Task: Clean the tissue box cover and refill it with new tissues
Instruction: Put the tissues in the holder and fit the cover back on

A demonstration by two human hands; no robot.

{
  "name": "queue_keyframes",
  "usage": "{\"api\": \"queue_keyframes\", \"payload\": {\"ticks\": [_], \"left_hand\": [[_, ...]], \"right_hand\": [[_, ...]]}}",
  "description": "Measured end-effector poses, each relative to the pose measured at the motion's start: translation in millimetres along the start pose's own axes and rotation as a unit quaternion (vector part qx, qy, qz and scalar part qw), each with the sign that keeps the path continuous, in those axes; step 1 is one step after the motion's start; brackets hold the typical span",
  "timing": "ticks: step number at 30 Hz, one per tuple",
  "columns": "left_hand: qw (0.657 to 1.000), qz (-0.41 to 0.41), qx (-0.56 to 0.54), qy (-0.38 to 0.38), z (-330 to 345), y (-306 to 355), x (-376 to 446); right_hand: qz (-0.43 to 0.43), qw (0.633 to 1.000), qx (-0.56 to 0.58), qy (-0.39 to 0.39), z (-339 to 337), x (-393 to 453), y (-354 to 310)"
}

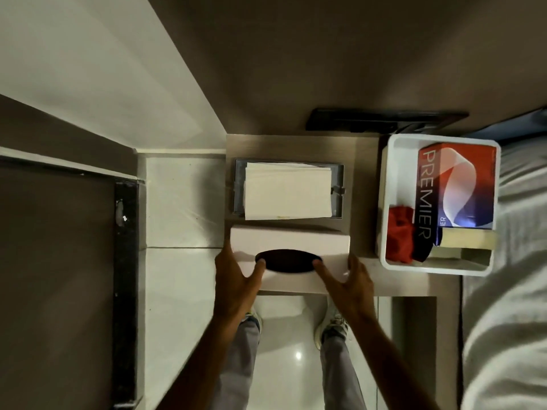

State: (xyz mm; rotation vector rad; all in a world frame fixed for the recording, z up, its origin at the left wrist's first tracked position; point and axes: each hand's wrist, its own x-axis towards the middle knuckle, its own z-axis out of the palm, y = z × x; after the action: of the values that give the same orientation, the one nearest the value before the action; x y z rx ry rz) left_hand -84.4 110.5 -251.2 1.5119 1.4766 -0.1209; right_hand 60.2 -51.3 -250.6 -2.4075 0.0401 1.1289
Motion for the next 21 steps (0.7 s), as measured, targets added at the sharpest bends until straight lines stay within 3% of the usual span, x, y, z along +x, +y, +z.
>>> {"api": "queue_keyframes", "payload": {"ticks": [13,21], "left_hand": [[0.994,-0.057,0.081,0.053,10.2,3.9,2.6],[0.991,0.081,0.043,0.096,-5.5,34.9,18.0]], "right_hand": [[0.012,0.998,0.012,0.055,20.0,-5.1,-4.2],[-0.056,0.994,0.028,0.093,-6.7,6.9,-39.5]]}}
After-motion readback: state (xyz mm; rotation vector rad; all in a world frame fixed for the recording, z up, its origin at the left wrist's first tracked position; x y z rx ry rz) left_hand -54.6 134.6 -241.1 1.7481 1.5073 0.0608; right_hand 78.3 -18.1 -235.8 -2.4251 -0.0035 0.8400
